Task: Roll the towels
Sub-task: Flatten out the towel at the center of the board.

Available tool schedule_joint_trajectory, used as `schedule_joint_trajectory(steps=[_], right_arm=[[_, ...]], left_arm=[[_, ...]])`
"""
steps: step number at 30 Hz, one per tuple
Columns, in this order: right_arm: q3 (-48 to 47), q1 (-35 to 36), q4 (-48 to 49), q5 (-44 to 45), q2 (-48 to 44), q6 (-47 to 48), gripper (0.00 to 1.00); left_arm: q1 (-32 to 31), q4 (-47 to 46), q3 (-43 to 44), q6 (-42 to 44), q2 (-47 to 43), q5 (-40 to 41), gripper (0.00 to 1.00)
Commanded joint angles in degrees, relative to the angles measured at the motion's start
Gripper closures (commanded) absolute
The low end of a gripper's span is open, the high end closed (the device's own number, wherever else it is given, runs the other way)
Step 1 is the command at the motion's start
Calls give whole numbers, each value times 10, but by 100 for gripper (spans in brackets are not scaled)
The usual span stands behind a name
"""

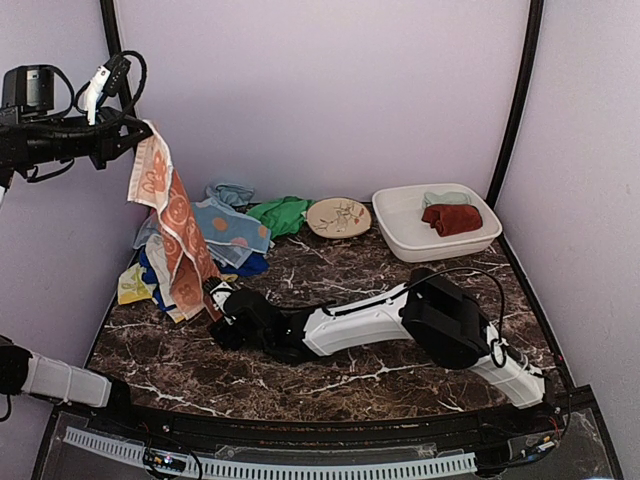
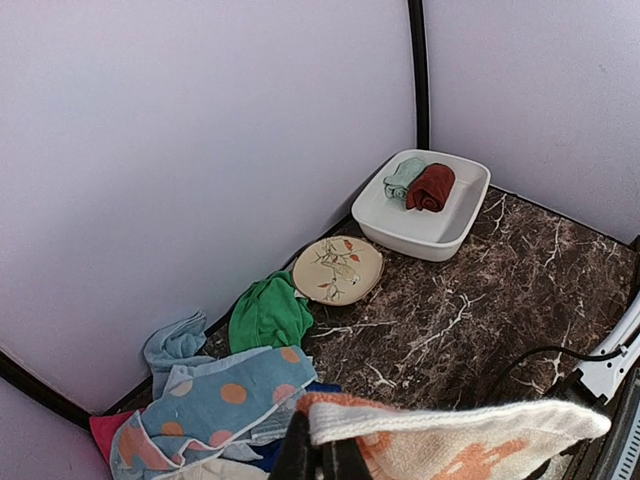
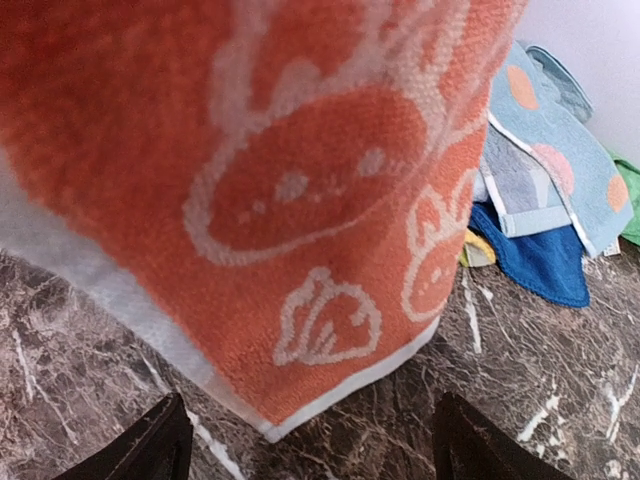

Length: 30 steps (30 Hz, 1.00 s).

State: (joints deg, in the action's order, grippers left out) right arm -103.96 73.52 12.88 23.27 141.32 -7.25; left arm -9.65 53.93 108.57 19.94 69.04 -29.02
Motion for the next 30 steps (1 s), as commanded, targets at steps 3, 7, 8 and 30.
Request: schedule_joint_trajectory(steps=[3, 7, 8, 30], right_arm=[[-31, -4, 57, -14, 36, 3, 20], [-67, -16, 34, 5, 59, -30, 35], [-68, -20, 34, 6, 61, -36, 41], [372, -54, -85, 75, -488, -52, 100]], left_arm=[[-2, 5, -3, 9, -14, 14, 100], [-3, 5, -2, 8, -14, 14, 100], [-2, 6, -2, 8, -14, 15, 100], [-3, 29, -67, -47, -42, -62, 100]])
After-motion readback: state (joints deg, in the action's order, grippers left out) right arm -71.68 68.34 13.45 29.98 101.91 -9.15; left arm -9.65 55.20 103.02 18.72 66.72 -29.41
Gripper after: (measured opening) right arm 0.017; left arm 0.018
